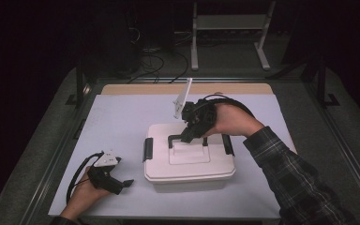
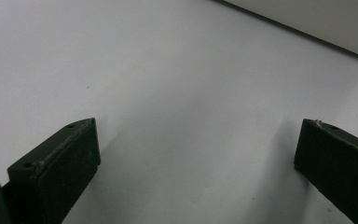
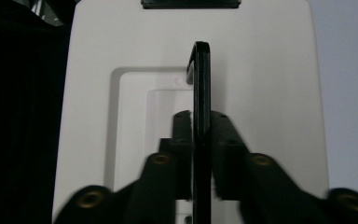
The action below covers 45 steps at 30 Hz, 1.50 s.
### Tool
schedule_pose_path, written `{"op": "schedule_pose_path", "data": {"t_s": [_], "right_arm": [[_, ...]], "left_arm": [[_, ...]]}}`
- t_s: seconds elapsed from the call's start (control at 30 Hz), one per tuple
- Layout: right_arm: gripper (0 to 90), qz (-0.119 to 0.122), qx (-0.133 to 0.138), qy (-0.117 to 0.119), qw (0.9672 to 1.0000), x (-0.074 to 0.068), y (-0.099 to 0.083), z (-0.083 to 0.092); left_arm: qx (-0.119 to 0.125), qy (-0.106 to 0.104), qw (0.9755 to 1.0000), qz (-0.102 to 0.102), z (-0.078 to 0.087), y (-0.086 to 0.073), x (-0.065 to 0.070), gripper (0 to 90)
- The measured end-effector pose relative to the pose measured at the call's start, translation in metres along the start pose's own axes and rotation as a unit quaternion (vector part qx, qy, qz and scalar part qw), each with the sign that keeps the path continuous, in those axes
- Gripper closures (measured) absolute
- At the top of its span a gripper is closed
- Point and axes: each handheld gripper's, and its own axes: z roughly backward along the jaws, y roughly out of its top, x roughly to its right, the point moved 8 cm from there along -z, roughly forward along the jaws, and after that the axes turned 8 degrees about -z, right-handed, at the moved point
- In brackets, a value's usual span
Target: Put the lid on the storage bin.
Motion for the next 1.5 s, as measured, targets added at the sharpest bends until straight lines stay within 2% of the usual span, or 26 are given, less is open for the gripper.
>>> {"op": "schedule_pose_path", "data": {"t_s": [0.13,0.23,0.47,0.67,0.9,1.07,1.2,1.4,1.5], "right_arm": [[49.6,-0.016,0.029,-0.026,0.9991,0.005,-0.004,0.007],[38.8,-0.029,0.058,-0.057,0.9963,0.012,-0.014,0.015],[28.7,-0.072,0.098,-0.098,0.9878,0.021,-0.045,0.032],[22.0,-0.114,0.123,-0.128,0.9775,0.027,-0.076,0.045],[14.4,-0.164,0.15,-0.159,0.962,0.033,-0.112,0.051],[13.7,-0.193,0.167,-0.175,0.9509,0.036,-0.133,0.05],[12.5,-0.22,0.178,-0.194,0.9393,0.039,-0.151,0.047],[12.5,-0.254,0.196,-0.209,0.9239,0.041,-0.175,0.04],[12.5,-0.267,0.206,-0.223,0.9145,0.042,-0.187,0.033]], "left_arm": [[0.0,0.0,1.0,0.0,0.0,0.0,0.0,0.0],[0.0,0.0,1.0,0.0,0.0,0.0,0.0,0.0],[0.0,0.0,1.0,0.0,0.0,0.0,0.0,0.0],[0.0,0.0,1.0,0.0,0.0,0.0,0.0,0.0],[0.0,0.0,1.0,0.0,0.0,0.0,0.0,0.0],[0.0,0.0,1.0,0.0,0.0,0.0,0.0,0.0],[0.0,0.0,1.0,0.0,0.0,0.0,0.0,0.0],[0.0,0.0,1.0,0.0,0.0,0.0,0.0,0.0],[0.001,0.0,1.0,0.0,0.0,0.0,0.0,0.0]]}}
